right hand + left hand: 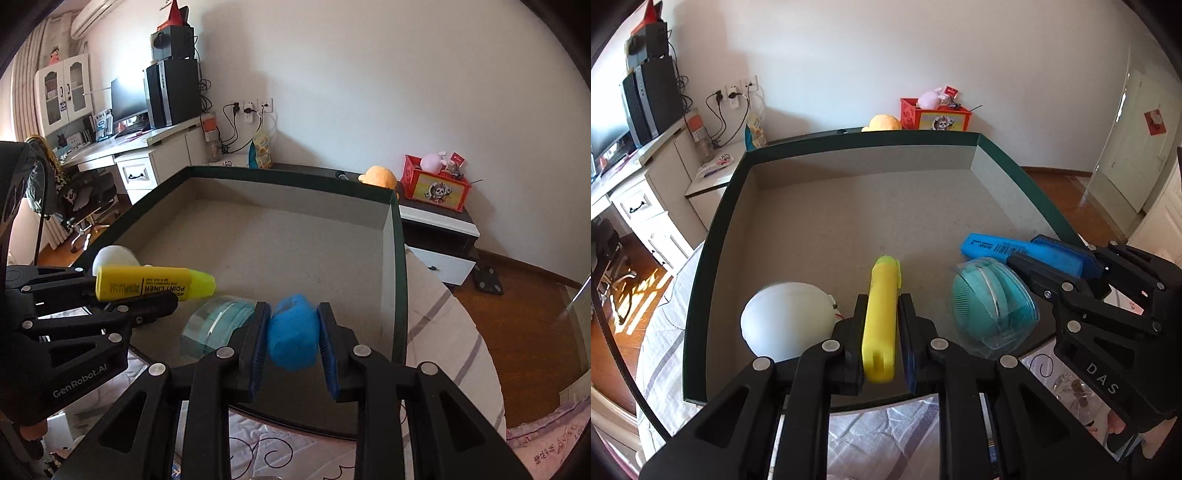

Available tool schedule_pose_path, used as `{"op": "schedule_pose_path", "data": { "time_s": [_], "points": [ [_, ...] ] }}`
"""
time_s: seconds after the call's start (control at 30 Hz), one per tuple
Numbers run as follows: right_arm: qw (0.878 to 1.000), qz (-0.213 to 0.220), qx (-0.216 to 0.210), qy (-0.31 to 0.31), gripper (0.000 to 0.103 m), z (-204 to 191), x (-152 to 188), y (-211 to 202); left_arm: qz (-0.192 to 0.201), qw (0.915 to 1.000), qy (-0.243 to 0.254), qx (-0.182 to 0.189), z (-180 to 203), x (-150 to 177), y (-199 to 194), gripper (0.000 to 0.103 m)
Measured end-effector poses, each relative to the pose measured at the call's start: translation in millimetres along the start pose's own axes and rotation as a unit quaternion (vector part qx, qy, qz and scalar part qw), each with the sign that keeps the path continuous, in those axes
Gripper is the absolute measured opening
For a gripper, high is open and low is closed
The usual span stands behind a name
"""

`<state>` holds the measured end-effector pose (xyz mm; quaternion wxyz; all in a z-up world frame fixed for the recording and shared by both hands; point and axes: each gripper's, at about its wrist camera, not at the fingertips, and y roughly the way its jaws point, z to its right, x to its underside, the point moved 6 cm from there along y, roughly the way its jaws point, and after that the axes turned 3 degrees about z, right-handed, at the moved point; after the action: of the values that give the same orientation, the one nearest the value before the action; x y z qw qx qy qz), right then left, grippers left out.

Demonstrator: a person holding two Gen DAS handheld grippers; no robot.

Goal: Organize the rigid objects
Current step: 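Lower highlighter and blue case into the pink box and release both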

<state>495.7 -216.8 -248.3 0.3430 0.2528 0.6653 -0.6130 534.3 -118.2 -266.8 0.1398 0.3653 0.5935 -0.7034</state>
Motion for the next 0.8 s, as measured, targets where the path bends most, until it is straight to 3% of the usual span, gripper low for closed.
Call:
{"op": "schedule_pose_path", "data": {
  "time_s": [0.07,0.1,0.13,0.17,0.2,0.23,0.27,0.33,0.4,0.5,0.6,0.67,0.8],
  "points": [
    [1.000,0.000,0.007,0.006,0.027,2,1,0,-0.002,1.0000,-0.004,-0.003,-1,2,-3,0.020],
    [1.000,-0.002,0.006,0.008,0.028,1,2,-1,0.002,0.9999,-0.009,-0.005,-1,3,-7,0.029],
    [1.000,-0.001,0.002,0.012,0.029,2,3,-4,0.005,0.9999,-0.015,-0.001,-1,5,-13,0.047],
    [1.000,0.001,0.002,0.019,0.032,2,3,-9,0.011,0.9997,-0.022,0.001,-1,5,-20,0.058],
    [1.000,0.004,0.005,0.023,0.048,3,2,-14,0.023,0.9994,-0.027,0.002,-3,7,-31,0.069],
    [1.000,0.011,0.012,0.025,0.062,2,2,-24,0.039,0.9988,-0.030,-0.003,-3,8,-44,0.071],
    [0.999,0.023,0.019,0.029,0.066,1,2,-36,0.056,0.9979,-0.030,-0.009,-2,10,-57,0.073],
    [0.998,0.048,0.020,0.039,0.074,-1,2,-64,0.087,0.9955,-0.030,-0.023,-4,15,-88,0.087],
    [0.996,0.073,0.027,0.045,0.082,-6,3,-96,0.128,0.9903,-0.031,-0.044,-4,22,-123,0.092],
    [0.992,0.117,0.020,0.048,0.084,-22,10,-148,0.180,0.9794,-0.016,-0.091,1,39,-172,0.101],
    [0.988,0.147,0.027,0.042,0.092,-41,20,-194,0.215,0.9687,-0.010,-0.125,5,61,-217,0.103],
    [0.984,0.168,0.044,0.037,0.103,-53,27,-221,0.232,0.9643,-0.026,-0.125,3,76,-243,0.103],
    [0.980,0.191,0.044,0.031,0.103,-75,44,-264,0.238,0.9621,-0.052,-0.122,2,107,-281,0.103]
  ]
}}
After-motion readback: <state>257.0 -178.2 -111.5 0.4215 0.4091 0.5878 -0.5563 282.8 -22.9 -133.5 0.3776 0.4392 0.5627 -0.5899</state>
